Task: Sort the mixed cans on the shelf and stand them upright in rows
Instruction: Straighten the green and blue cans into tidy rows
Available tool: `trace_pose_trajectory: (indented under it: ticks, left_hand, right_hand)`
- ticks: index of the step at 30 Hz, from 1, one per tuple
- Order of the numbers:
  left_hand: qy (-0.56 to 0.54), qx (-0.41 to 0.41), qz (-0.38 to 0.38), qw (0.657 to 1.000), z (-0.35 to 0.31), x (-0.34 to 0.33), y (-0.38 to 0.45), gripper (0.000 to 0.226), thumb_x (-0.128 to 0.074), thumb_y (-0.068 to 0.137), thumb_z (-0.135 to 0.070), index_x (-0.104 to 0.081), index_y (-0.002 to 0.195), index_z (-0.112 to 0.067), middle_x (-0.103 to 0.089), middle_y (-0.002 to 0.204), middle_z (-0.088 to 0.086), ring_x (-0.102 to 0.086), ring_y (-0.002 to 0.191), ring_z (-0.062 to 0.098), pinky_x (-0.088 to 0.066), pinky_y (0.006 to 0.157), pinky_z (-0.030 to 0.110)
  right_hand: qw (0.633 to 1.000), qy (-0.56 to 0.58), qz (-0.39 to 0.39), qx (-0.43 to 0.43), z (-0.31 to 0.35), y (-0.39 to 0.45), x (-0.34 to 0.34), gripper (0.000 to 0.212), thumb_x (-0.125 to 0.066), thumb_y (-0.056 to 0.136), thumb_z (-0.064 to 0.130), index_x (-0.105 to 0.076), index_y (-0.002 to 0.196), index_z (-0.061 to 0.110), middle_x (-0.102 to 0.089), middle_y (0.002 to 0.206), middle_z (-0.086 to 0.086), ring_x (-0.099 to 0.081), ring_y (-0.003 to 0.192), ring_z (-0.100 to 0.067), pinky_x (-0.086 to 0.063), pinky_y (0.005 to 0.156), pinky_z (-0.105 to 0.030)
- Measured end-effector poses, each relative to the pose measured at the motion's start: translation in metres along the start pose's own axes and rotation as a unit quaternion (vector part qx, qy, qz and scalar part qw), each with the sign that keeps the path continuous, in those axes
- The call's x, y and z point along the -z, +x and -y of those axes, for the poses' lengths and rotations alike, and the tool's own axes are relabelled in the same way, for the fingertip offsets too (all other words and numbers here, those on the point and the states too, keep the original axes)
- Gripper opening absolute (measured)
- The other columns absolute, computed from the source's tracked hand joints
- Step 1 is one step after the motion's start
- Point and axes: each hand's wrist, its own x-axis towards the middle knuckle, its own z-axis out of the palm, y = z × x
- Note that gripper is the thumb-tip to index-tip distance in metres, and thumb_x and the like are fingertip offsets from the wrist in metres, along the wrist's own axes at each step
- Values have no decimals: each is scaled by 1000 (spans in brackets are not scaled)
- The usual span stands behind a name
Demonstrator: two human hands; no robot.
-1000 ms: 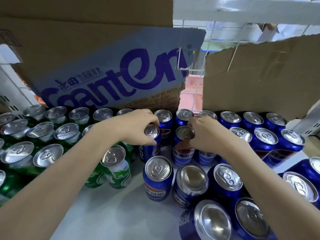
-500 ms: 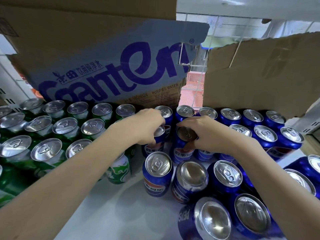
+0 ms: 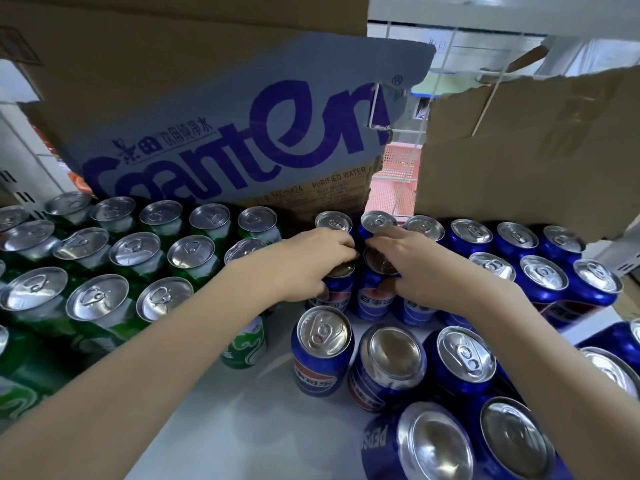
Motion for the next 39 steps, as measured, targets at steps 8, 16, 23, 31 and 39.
trace_pose_trajectory:
  ticks: [8,16,23,31,39]
  left_hand:
    - [1,8,-34,999,-2,-8,-5,66,-59,86,-4,-30,145,-13,-31,145,1,-32,131,19,-31,106,29]
    - [-63,80,-106,989,-3,-13,-20,80,-71,81,-18,-25,147,-16,-27,149,2,-32,134,21,-31,109,32]
    - [-225,93,-250,937,-35,-36,-81,55,-66,81,-42,-52,131,-22,-52,127,-8,-43,111,-1,-29,89,11]
    - [-244,122,-246,930,-51,-72,-93,64,-73,74,-20,-49,133,-26,-46,129,-14,-47,115,7,-36,95,17]
    - [-216,230,-338,887,-66,-80,-128,61,-77,67,-15,-59,125,-20,-56,122,-8,-53,111,12,-33,89,16]
  right_hand:
    - [999,-6,-31,-3,6,-9,-3,54,-62,86,14,-42,135,10,-35,142,-3,-44,121,-24,-42,95,-37]
    - [993,69,-96,-28,28,-55,5,60,-57,88,41,-37,141,22,-42,140,5,-42,124,-17,-33,97,-23]
    - [995,92,-34,-35,57,-93,2,71,-57,77,61,-38,139,30,-44,137,12,-40,123,-7,-32,92,-18]
    - [997,44,14,-60,64,-91,-13,84,-68,74,52,-26,143,27,-44,133,5,-41,120,-19,-37,90,-29]
    - [997,26,-14,-68,74,-78,-13,61,-69,67,36,-49,124,24,-55,105,2,-53,95,-21,-51,77,-39]
